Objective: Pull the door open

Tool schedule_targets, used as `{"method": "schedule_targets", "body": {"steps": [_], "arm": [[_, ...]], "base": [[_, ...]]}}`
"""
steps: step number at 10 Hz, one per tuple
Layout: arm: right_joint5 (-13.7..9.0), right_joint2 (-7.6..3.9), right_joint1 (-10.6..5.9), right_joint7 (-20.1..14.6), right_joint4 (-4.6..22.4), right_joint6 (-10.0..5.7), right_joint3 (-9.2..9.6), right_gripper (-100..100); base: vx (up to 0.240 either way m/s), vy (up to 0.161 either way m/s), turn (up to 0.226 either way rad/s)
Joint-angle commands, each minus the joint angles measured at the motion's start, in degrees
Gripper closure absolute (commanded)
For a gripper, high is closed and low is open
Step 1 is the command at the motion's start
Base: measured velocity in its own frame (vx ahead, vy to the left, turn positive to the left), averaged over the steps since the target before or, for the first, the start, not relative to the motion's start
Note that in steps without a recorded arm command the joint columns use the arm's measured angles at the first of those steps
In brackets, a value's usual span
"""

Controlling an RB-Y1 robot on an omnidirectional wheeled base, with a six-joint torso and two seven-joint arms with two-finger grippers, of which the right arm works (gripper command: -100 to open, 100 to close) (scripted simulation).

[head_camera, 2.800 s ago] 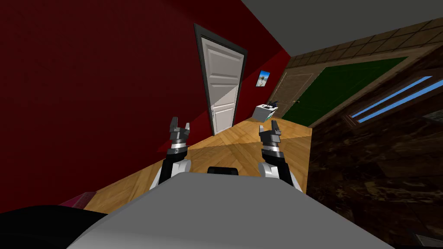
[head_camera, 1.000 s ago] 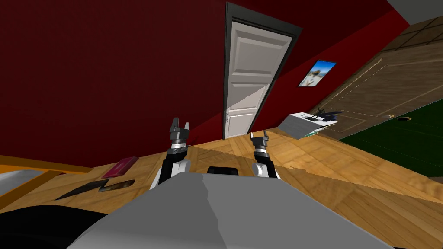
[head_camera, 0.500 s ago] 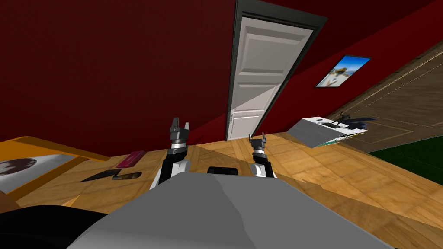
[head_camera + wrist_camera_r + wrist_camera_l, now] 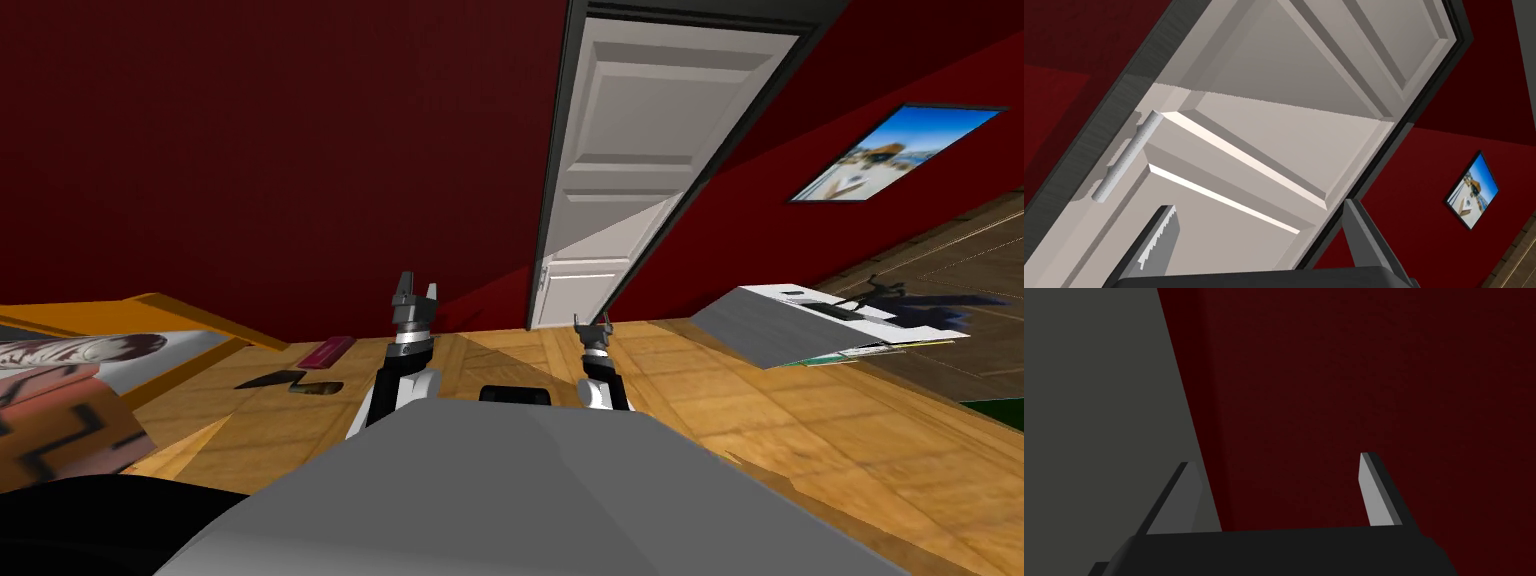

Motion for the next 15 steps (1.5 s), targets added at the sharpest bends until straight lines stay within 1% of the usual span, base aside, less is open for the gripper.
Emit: {"method": "schedule_targets", "body": {"steps": [1, 7, 15], "arm": [[-1.27, -0.21, -0.39, -1.81, 2.17, -1.02, 0.40, -100], [-6.08, -1.04, -2.25, -8.04, 9.73, -3.94, 1.42, -100], [-12.16, -2.04, -4.61, -15.91, 19.28, -7.63, 2.71, -100]], "base": [[0.096, -0.043, 0.208], [0.089, -0.044, 0.184], [0.079, -0.060, 0.177]]}}
